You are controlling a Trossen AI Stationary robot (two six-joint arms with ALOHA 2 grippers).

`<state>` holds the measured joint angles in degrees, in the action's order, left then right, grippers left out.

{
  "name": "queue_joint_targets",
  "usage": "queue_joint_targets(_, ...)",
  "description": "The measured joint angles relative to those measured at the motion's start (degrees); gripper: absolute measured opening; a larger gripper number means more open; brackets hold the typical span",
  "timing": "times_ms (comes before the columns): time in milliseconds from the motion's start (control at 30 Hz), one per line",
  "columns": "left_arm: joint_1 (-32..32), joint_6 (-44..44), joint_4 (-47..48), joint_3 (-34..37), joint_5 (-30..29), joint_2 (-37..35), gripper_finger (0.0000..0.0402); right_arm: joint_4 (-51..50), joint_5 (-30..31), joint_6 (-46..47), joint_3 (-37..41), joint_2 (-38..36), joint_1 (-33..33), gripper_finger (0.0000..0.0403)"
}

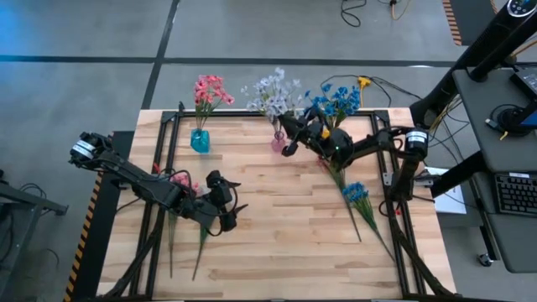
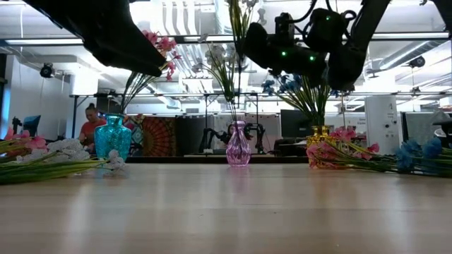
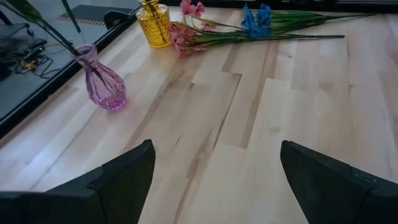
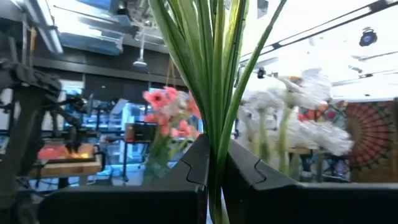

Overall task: Sort flowers into vase by color
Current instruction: Put the right white flowers into the pink vase

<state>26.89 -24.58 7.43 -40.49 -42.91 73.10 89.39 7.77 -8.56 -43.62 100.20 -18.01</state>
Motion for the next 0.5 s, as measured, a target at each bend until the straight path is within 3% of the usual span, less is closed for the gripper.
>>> queue_joint_targets(500, 0.0, -0.1, 0.3, 0.0, -0.2, 0.0, 0.0327, -2.1, 0.4, -0.5, -1.4, 0.5, -0.8, 0.0018)
